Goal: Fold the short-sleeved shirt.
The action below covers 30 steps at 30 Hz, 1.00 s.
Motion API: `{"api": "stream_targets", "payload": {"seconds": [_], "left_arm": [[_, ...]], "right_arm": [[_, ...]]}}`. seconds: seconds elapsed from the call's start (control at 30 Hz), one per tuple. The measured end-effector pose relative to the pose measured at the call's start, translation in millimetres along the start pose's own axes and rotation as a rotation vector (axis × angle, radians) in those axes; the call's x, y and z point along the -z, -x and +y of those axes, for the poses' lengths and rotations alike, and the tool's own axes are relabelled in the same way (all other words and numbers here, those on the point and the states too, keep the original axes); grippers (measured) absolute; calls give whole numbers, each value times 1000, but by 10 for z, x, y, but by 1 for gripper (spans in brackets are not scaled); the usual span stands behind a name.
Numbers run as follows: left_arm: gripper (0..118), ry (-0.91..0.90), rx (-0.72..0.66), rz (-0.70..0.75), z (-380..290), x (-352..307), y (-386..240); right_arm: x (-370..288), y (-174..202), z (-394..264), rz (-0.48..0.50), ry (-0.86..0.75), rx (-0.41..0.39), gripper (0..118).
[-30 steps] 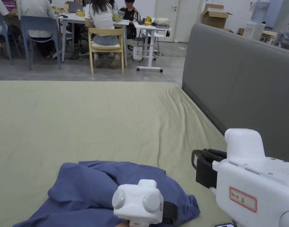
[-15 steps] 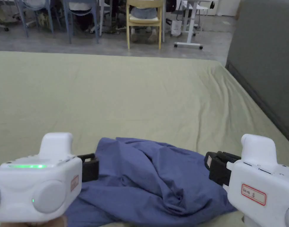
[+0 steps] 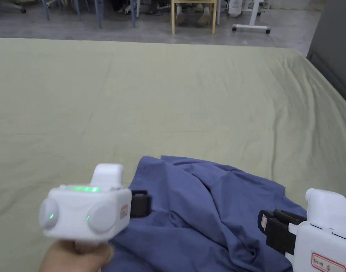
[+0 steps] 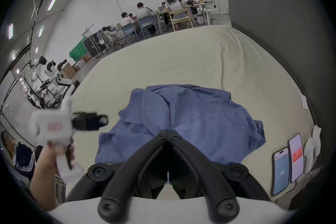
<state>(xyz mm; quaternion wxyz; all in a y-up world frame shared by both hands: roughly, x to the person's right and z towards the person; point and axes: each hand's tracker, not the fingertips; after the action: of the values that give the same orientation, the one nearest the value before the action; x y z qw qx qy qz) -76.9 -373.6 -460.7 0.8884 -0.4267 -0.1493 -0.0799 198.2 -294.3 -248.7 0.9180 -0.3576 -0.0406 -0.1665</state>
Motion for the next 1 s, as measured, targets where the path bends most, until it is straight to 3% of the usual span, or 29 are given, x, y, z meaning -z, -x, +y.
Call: {"api": "stream_targets", "payload": {"seconds": [0.13, 0.27, 0.3, 0.4, 0.43, 0.47, 0.5, 0.57, 0.73, 0.77, 0.8, 0.83, 0.87, 0.9, 1.0], "left_arm": [[118, 36, 16, 43, 598, 966, -37], [118, 153, 80, 83, 842, 1489, -332], [118, 186, 112, 88, 753, 1322, -453], [99, 194, 122, 60, 726, 1115, -675], [71, 185, 105, 21, 766, 1384, -487], [21, 159, 86, -37, 801, 1322, -476], [0, 128, 67, -43, 829, 1245, -456], [0, 53, 76, -43, 733, 813, -427], [0, -36, -43, -147, 675, -46, -77], [0, -63, -59, -149, 636, -230, -18], [0, -81, -66, -141, 594, -395, 33], [0, -99, -81, -124, 545, -541, 67], [0, -116, -84, -113, 489, -683, 100], [0, -121, -85, -107, 444, -786, 123], [0, -128, -100, -102, 311, -1012, 198]], "right_arm": [[80, -199, -33, -42, 26, 27, 2], [101, -432, -69, -110, 55, 50, 2], [107, -480, -72, -124, 59, 55, 2], [129, -607, -64, -171, 69, 70, 2], [136, -632, -53, -184, 76, 68, 2], [142, -658, -38, -197, 80, 65, 2], [145, -687, -20, -211, 81, 63, 2], [137, -760, 50, -240, 77, 83, 2], [140, -894, 239, -205, 76, 111, 5], [183, -918, 263, -170, 100, 107, 36], [239, -947, 290, -148, 125, 105, 90], [335, -1000, 303, -151, 151, 118, 117], [476, -1066, 267, -155, 212, 148, 113], [507, -1086, 319, -151, 128, 154, 115], [896, -1187, 336, -180, 301, 183, 117]]}}
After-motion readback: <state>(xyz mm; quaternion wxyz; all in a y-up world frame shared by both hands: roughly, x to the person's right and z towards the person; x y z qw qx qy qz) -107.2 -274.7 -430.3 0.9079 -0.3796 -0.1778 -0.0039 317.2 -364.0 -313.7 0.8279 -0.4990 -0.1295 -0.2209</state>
